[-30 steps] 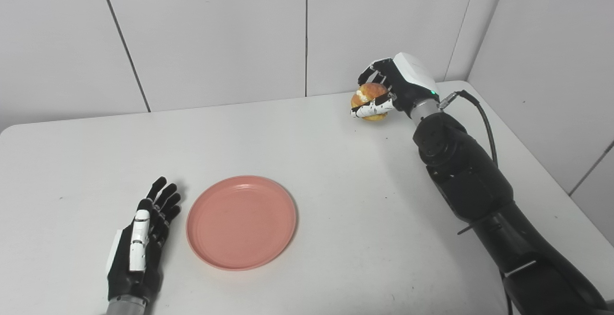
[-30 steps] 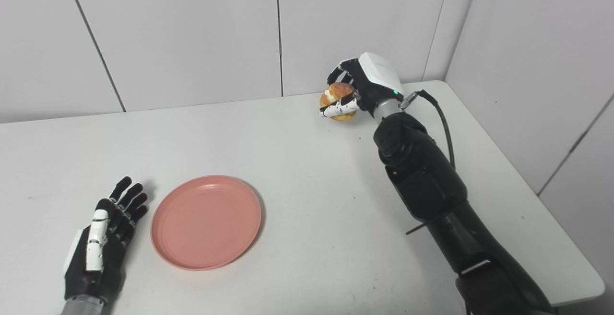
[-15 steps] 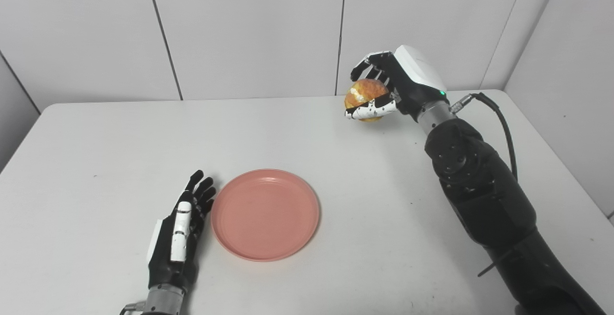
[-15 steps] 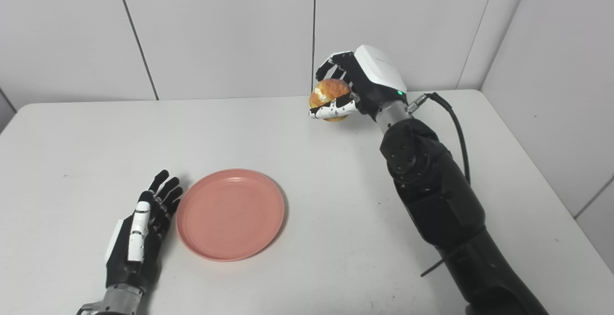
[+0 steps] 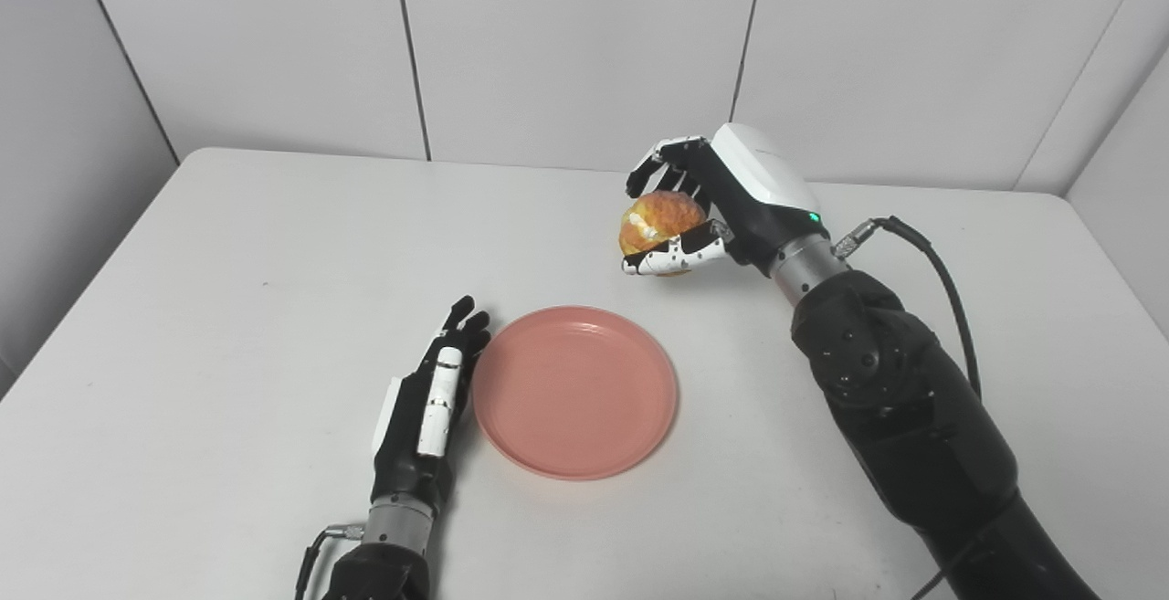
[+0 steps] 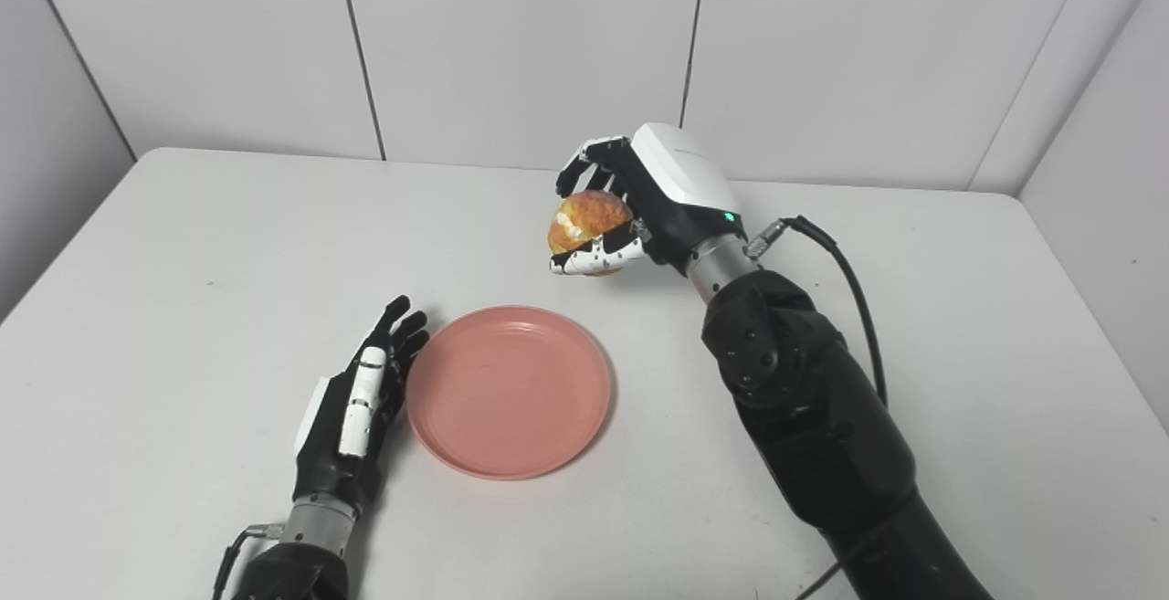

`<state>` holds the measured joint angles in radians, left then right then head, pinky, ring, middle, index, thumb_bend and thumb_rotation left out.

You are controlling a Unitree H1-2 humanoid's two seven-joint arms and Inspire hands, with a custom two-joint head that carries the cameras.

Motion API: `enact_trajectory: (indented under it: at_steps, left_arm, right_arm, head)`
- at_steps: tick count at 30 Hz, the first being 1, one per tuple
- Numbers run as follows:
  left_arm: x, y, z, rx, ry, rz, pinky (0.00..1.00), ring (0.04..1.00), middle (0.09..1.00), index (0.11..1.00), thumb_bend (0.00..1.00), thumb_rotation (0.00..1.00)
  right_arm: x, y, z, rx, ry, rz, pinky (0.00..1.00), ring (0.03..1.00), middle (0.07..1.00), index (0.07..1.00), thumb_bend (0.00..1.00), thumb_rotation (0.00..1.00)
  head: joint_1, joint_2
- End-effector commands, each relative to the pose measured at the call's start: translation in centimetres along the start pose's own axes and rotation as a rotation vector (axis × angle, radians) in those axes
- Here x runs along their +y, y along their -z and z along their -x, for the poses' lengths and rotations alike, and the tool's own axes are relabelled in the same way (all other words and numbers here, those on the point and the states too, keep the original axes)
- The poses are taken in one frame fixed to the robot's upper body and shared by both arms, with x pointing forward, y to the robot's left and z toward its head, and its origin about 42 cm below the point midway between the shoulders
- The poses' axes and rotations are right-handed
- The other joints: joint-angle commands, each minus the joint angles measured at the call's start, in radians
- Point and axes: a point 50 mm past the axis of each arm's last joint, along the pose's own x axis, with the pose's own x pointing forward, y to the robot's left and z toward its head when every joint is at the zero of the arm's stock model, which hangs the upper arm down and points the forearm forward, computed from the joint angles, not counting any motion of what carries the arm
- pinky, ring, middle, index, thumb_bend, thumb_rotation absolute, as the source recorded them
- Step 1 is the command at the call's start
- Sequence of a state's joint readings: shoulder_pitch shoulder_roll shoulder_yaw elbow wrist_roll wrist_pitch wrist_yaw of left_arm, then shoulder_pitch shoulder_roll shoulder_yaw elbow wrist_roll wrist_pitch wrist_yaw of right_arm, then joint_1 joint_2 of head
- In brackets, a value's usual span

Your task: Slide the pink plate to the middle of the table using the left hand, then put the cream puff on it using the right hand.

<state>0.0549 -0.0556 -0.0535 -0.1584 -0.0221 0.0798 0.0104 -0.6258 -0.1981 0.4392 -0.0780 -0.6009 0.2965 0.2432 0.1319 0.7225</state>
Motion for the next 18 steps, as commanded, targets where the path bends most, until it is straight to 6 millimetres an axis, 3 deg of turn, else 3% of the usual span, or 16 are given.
enact_trajectory:
  at_steps: [1, 10, 18]
  left_arm:
    - [-1.1, -0.6, -0.4, -0.035, 0.006, 0.01, 0.93, 0.913, 0.916, 0.908, 0.45, 1.0]
    - [-1.5, -0.4, -0.7, -0.041, -0.011, -0.001, 0.93, 0.916, 0.923, 0.913, 0.46, 1.0]
    - [-1.6, -0.3, -0.8, -0.056, -0.03, -0.007, 0.92, 0.913, 0.918, 0.904, 0.46, 1.0]
  right_arm:
    - [-0.4, -1.3, -0.6, -0.059, 0.018, 0.014, 0.36, 0.406, 0.449, 0.513, 0.53, 0.0]
    - [4.2, -2.4, -1.6, -0.053, -0.087, -0.032, 0.34, 0.399, 0.442, 0.522, 0.52, 0.0]
    - [7.3, -1.9, -1.9, -0.024, -0.163, -0.034, 0.32, 0.398, 0.436, 0.517, 0.52, 0.0]
  head:
    - [0.011, 0.003]
    - [0.014, 0.01]
    - [0.021, 0.018]
